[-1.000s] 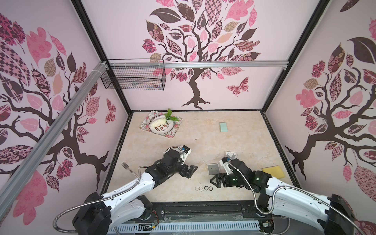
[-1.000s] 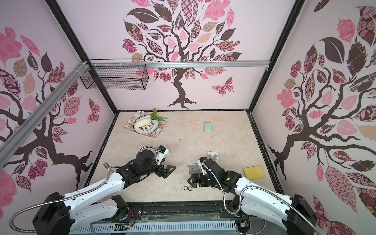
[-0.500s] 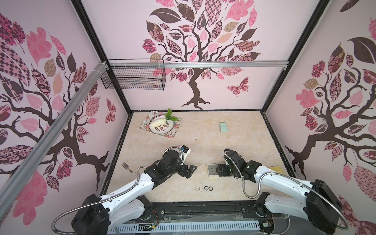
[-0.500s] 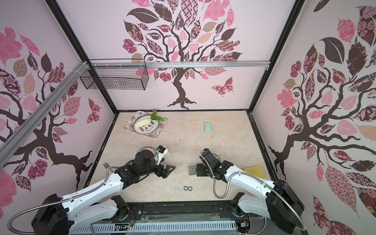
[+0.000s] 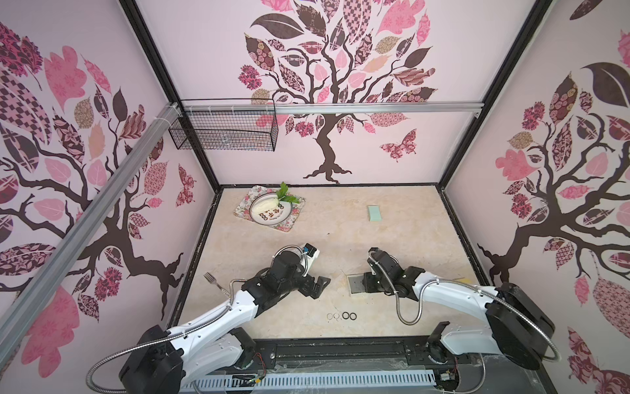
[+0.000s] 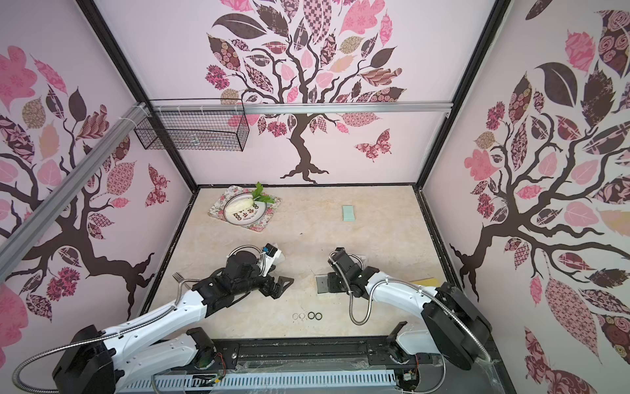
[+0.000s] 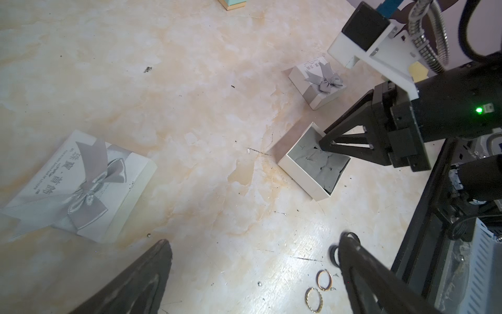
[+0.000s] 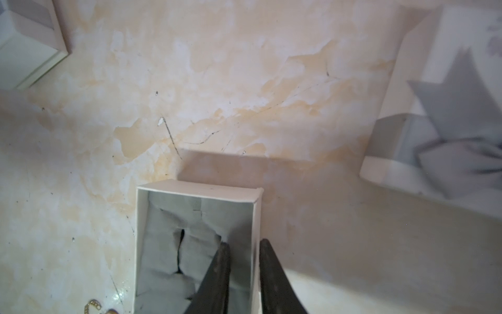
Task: Take the rings out of the lift-off lid box
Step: Pick up the jewelry box from the center of the board, then place the jewelry box at the center of the board.
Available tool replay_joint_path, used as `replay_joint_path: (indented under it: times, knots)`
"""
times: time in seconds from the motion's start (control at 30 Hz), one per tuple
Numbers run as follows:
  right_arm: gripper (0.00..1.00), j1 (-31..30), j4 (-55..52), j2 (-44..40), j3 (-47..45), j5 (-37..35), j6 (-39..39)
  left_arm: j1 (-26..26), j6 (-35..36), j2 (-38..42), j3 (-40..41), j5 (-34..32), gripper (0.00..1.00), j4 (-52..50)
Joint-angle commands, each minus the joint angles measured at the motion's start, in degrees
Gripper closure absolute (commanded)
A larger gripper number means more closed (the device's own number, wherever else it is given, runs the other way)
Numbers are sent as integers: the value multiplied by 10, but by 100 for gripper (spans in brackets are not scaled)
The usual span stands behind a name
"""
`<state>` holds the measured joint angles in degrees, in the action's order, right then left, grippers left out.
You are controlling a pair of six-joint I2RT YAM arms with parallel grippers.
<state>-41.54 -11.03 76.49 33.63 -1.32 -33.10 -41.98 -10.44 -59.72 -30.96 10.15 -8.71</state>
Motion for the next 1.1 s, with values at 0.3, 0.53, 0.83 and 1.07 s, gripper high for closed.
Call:
replay_joint_path:
  times: [0.3,0.53,0.83,1.07]
  knots:
    - [97,1,-38,40,49,-26,2,6,5,0,10,-1,2,9]
    - [95,12,-56,26,98,-104,38,6,7,-17,5,6,2,19]
    - [95,99,-21,140,180,-82,90,8,10,-43,-5,15,2,21]
    - [95,113,-22,227,228,-61,92,9,11,-42,-6,15,2,19]
